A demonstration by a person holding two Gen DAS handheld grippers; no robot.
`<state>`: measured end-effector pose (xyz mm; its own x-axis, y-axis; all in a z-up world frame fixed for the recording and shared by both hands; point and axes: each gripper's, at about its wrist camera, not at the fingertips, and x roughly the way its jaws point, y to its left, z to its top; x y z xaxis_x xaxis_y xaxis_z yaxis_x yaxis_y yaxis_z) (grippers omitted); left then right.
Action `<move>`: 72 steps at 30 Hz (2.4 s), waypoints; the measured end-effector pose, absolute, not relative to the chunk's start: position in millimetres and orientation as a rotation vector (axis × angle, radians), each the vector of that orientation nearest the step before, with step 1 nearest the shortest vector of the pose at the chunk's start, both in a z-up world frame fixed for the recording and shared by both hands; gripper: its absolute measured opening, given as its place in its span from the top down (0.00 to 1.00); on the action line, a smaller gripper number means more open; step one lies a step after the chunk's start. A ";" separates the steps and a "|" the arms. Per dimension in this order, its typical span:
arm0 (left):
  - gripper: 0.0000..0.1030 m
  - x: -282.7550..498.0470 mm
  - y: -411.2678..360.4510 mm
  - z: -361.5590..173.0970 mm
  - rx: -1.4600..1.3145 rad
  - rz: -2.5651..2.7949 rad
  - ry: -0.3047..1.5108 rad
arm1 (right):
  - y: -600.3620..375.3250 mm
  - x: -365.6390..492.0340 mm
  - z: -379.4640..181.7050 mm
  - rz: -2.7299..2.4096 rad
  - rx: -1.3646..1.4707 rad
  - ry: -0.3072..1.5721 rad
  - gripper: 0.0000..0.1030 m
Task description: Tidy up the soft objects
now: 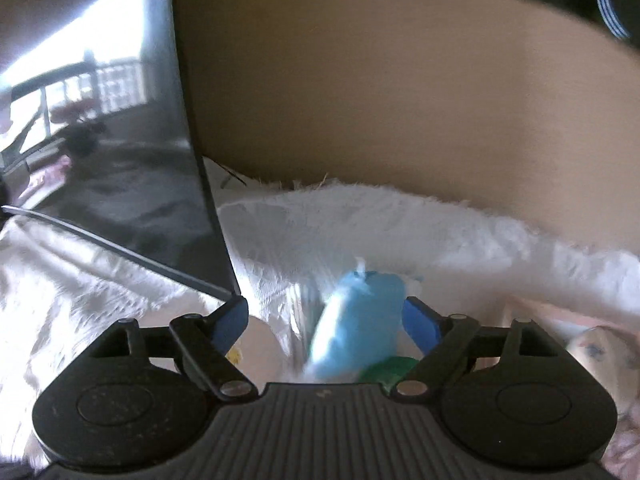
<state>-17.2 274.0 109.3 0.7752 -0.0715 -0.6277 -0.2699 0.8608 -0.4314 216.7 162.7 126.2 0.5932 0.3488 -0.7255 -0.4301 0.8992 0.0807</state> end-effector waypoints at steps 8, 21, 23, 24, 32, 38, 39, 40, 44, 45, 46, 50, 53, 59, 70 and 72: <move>0.72 -25.3 296.3 98.1 -0.555 0.148 0.713 | 197.9 253.4 85.6 0.299 -0.178 0.915 0.04; 0.72 -19.6 302.9 90.9 -0.573 0.136 0.711 | 126.5 272.5 90.4 0.464 0.100 1.044 0.41; 0.72 -15.6 297.7 89.8 -0.568 0.117 0.719 | 116.4 259.6 108.7 0.488 0.118 0.999 0.41; 0.72 -13.6 294.3 89.8 -0.563 0.107 0.721 | 111.9 248.4 120.2 0.498 0.123 0.975 0.41; 0.72 -2.1 272.9 95.5 -0.527 0.058 0.716 | 70.6 156.1 181.3 0.661 0.138 0.819 0.41; 0.72 -0.9 270.5 95.1 -0.531 0.096 0.718 | 75.4 98.9 121.6 0.802 0.157 0.924 0.40; 0.72 -1.2 268.0 95.0 -0.522 0.095 0.724 | 76.5 95.5 108.4 0.794 0.160 0.943 0.40; 0.72 -1.5 265.3 94.8 -0.514 0.091 0.731 | 76.2 93.5 96.2 0.780 0.162 0.963 0.39; 0.72 -0.5 251.1 91.5 -0.482 0.048 0.761 | 56.4 97.6 64.6 0.731 0.197 1.053 0.36; 0.72 0.1 246.4 90.7 -0.470 0.033 0.768 | 47.8 97.7 61.9 0.721 0.207 1.052 0.34; 0.72 1.0 240.7 89.9 -0.457 0.015 0.774 | 41.5 97.3 60.6 0.712 0.208 1.050 0.32; 0.72 5.8 214.9 88.1 -0.389 -0.055 0.797 | 16.0 91.7 58.5 0.662 0.174 1.022 0.26; 0.72 9.4 193.8 87.4 -0.329 -0.110 0.808 | -2.1 78.7 62.9 0.610 0.105 0.975 0.24; 0.72 15.3 141.2 82.8 -0.193 -0.250 0.841 | -20.4 56.5 69.0 0.508 0.011 0.838 0.21; 0.71 12.9 96.8 59.8 0.175 -0.147 0.824 | -51.6 47.5 44.6 0.295 -0.070 0.809 0.20; 0.71 18.2 107.0 61.7 0.164 -0.088 0.829 | -56.2 45.5 37.1 0.273 -0.075 0.810 0.20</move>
<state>18.2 107.0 61.7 0.6730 -0.0134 -0.7395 0.1416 0.9837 0.1110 45.5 -56.2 37.1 0.6567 0.2123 -0.7237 -0.2697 0.9622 0.0375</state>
